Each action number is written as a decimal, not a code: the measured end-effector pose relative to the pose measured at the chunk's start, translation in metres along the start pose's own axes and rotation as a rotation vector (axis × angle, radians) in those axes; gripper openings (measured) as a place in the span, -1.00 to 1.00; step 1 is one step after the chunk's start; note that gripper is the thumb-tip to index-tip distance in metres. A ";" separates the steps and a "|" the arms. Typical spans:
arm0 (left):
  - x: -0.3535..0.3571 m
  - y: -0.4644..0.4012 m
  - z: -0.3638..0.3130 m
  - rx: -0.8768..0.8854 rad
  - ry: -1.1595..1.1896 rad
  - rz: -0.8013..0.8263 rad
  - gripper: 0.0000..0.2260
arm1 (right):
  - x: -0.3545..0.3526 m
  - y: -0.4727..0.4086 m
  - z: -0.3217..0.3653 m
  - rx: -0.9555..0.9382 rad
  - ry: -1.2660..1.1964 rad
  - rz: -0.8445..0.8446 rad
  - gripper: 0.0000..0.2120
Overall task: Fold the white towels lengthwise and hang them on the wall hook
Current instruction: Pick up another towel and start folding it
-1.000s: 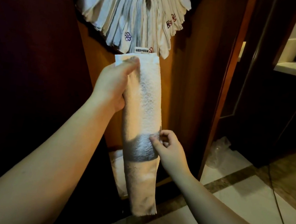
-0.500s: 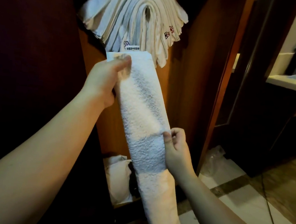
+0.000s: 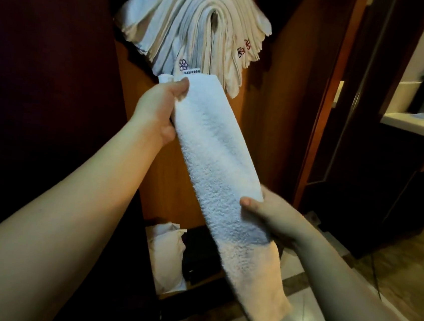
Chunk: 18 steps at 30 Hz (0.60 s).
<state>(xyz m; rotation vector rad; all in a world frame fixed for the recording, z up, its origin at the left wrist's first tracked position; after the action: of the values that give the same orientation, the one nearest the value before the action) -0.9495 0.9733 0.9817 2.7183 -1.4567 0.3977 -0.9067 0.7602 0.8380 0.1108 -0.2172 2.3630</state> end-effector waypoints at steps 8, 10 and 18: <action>0.013 -0.044 0.018 -0.124 -0.166 -0.101 -0.81 | -0.011 0.006 -0.025 0.495 -0.234 0.203 -0.40; 0.013 -0.050 0.023 -0.142 -0.195 -0.124 -0.81 | -0.012 0.007 -0.030 0.512 -0.318 0.190 -0.37; -0.015 -0.069 0.075 -0.327 -0.247 -0.201 -0.80 | -0.015 0.020 -0.035 0.587 -0.431 0.382 -0.43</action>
<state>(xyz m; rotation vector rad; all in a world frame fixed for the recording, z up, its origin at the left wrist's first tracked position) -0.8848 1.0132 0.9119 2.6736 -1.1502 -0.1752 -0.9106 0.7420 0.7989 0.9345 0.2871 2.6857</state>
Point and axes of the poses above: each hand's wrist, its own y-axis away from the middle knuckle, its own x-axis out of the palm, z = x × y, the point moved 2 cm from there along -y, towards the middle knuckle, and after that the axes turned 12 degrees about -y, right-handed, at the moved point
